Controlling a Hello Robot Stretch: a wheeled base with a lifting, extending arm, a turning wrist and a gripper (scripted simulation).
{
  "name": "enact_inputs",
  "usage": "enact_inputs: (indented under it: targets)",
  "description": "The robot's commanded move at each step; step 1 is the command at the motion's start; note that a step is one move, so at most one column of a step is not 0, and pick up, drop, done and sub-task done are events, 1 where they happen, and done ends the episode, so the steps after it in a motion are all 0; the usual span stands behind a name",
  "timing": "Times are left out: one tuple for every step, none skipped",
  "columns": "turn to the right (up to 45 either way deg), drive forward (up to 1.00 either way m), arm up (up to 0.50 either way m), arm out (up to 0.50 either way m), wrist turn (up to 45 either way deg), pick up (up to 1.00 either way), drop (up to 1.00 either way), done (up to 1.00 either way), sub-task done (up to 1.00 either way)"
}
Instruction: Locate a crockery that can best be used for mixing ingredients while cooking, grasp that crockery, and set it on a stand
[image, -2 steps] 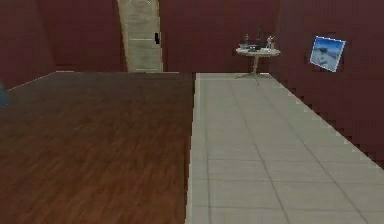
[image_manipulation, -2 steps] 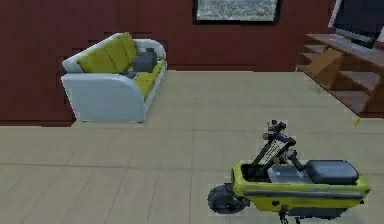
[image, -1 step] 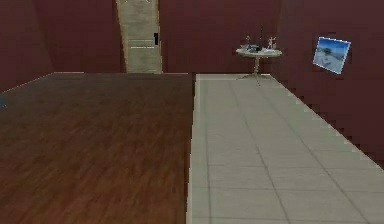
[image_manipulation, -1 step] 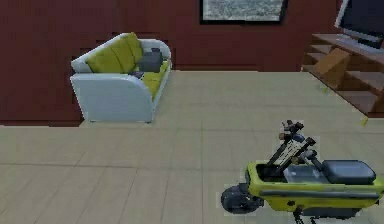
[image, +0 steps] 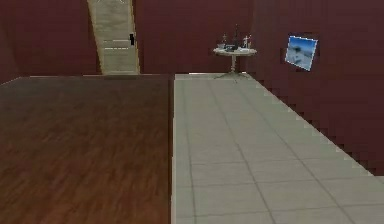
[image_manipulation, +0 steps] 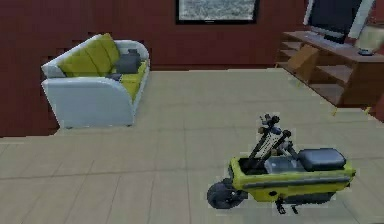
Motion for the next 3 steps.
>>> enact_inputs:
  targets:
    - [0.0,1.00,0.00,0.00,0.0,0.00,0.00,0.00,0.00]
    - [0.0,1.00,0.00,0.00,0.0,0.00,0.00,0.00,0.00]
    - [3.0,0.00,0.00,0.00,0.0,0.00,0.00,0.00,0.00]
